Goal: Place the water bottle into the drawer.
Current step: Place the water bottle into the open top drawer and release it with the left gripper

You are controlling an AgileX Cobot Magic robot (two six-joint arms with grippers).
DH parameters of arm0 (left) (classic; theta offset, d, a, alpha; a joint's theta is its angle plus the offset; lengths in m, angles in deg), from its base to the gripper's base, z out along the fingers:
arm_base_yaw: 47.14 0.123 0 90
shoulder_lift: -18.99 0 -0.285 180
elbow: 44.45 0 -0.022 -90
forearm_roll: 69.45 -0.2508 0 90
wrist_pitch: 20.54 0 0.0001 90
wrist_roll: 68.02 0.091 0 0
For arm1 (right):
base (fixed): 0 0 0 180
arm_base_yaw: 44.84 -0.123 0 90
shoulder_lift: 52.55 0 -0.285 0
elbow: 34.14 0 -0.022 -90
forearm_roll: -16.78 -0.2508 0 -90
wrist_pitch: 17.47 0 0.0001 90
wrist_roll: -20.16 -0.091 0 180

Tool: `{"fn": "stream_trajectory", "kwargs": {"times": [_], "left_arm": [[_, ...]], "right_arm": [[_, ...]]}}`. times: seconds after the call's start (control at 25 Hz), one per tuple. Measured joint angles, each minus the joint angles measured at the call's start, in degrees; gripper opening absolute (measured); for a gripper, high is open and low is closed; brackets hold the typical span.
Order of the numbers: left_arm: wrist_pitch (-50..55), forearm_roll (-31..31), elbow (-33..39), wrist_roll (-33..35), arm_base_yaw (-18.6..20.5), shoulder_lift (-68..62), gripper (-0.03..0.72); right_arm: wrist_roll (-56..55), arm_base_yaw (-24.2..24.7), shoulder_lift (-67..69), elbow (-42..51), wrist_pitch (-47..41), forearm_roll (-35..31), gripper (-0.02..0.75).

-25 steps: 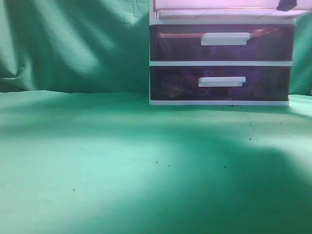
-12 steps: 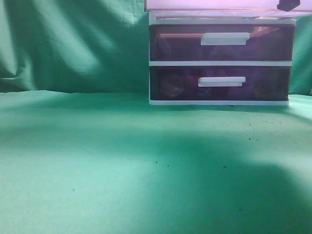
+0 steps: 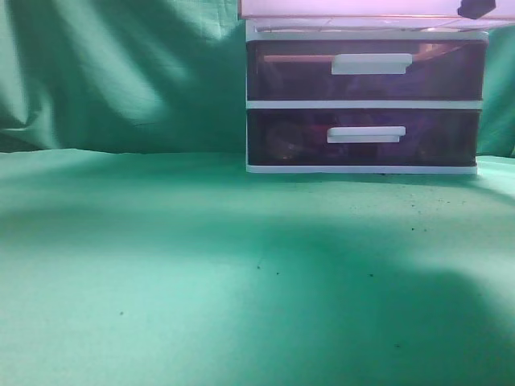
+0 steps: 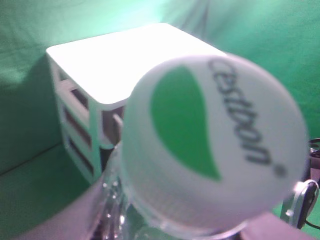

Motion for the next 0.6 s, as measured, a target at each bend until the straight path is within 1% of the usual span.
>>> {"fn": "stream_trajectory", "kwargs": {"times": [0.08, 0.16, 0.24, 0.32, 0.4, 0.44, 0.56, 0.6], "left_arm": [[4.29, -0.38, -9.72, -0.29, -1.14, -6.93, 0.283], [8.45, -2.67, -18.32, -1.17, -3.44, -14.33, 0.283], [10.56, -7.92, -25.94, -1.96, -7.09, -20.4, 0.283], [11.35, -15.11, -32.66, -2.34, -12.03, -26.04, 0.283], [11.32, -23.23, -36.92, -2.34, -16.51, -30.22, 0.283], [10.59, -26.34, -38.35, -2.44, -18.7, -32.13, 0.283], [6.57, -36.57, -39.85, -3.13, -23.71, -36.27, 0.283], [4.92, -38.87, -39.85, -3.36, -25.08, -37.36, 0.283]], "right_arm": [[0.0, 0.0, -0.11, 0.0, -0.11, 0.0, 0.077], [0.0, 0.0, -0.22, 0.0, -0.71, 0.0, 0.077], [0.0, 0.0, -0.22, 0.0, -0.83, 0.11, 0.077], [0.0, 0.0, -0.31, 0.0, -1.05, 0.61, 0.077], [-0.11, 0.0, -0.31, 0.0, -1.17, 1.36, 0.077], [-0.21, 0.0, -0.31, 0.0, -1.28, 1.61, 0.077], [-0.33, 0.0, -0.31, 0.0, -1.51, 1.88, 0.077], [-0.33, -0.1, -0.31, 0.0, -1.77, 1.88, 0.077]]}}
